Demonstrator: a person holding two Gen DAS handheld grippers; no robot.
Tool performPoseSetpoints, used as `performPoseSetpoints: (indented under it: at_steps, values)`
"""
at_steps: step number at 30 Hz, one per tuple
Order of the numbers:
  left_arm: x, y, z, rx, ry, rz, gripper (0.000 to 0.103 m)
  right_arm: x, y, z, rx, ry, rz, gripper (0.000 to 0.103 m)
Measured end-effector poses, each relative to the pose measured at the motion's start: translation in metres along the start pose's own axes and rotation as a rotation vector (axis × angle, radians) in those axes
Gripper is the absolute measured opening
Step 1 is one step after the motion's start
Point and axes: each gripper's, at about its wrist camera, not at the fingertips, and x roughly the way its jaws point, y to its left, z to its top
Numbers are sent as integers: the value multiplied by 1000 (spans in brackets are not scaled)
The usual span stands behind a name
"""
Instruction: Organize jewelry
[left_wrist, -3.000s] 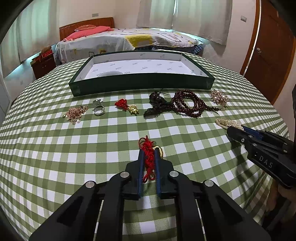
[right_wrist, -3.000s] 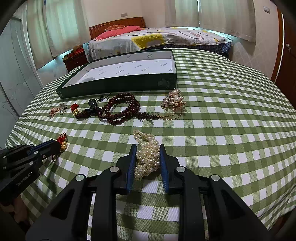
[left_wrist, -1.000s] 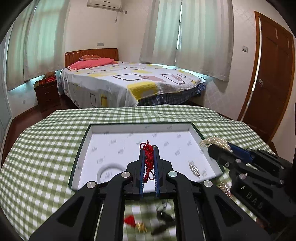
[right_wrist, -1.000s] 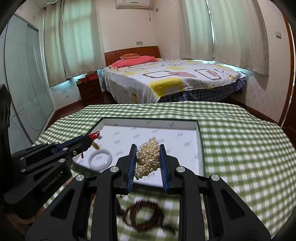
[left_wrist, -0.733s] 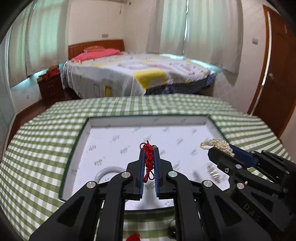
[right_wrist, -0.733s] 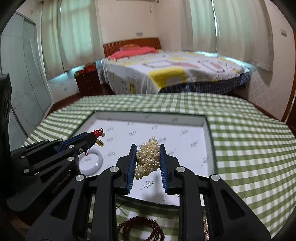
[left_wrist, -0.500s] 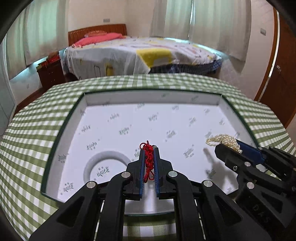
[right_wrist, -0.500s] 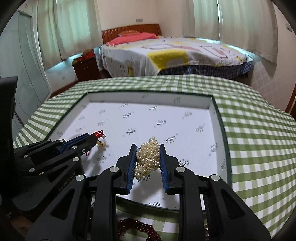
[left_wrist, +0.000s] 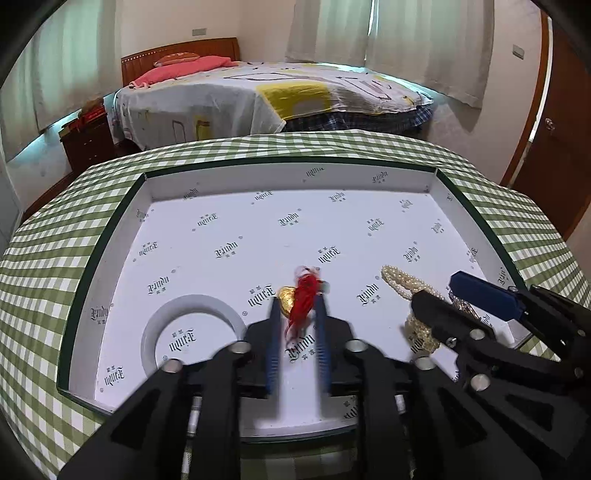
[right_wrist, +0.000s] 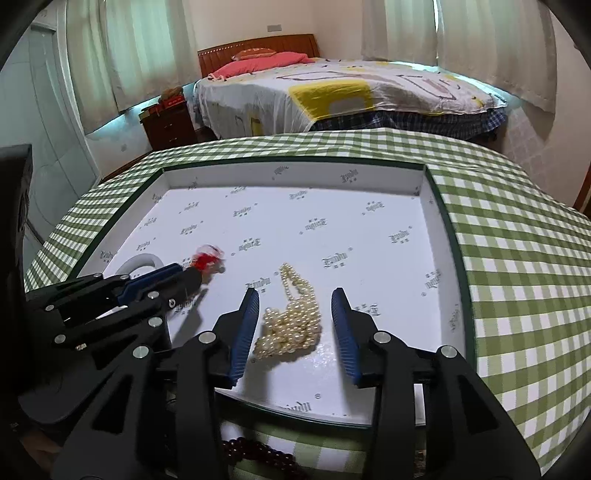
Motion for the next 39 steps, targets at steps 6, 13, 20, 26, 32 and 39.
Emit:
performPoseSetpoints:
  at_steps: [6,13,20,26,32,39]
  values:
    - [-6,4,-2,-19,-15,-28,48,-9,-4,0,3,-21,-17,41]
    - [-33,10,4,-46,-68,-32,59,-33,-4,2,9,-63,-25,41]
    - [-74,24,-6,-57,-132,12,62,-67,-1,-8,23,-102,-37,41]
    - [-96,35,-30,-63,-128,47,61,-86,5,-33,16,-81,-45,41]
    - [-108,41,-58,-73,-105,78,61,-101,6,-66,22,-50,-54,41]
    - [-111,44,-81,-80,-76,109,62,-102,3,-92,35,-8,-59,41]
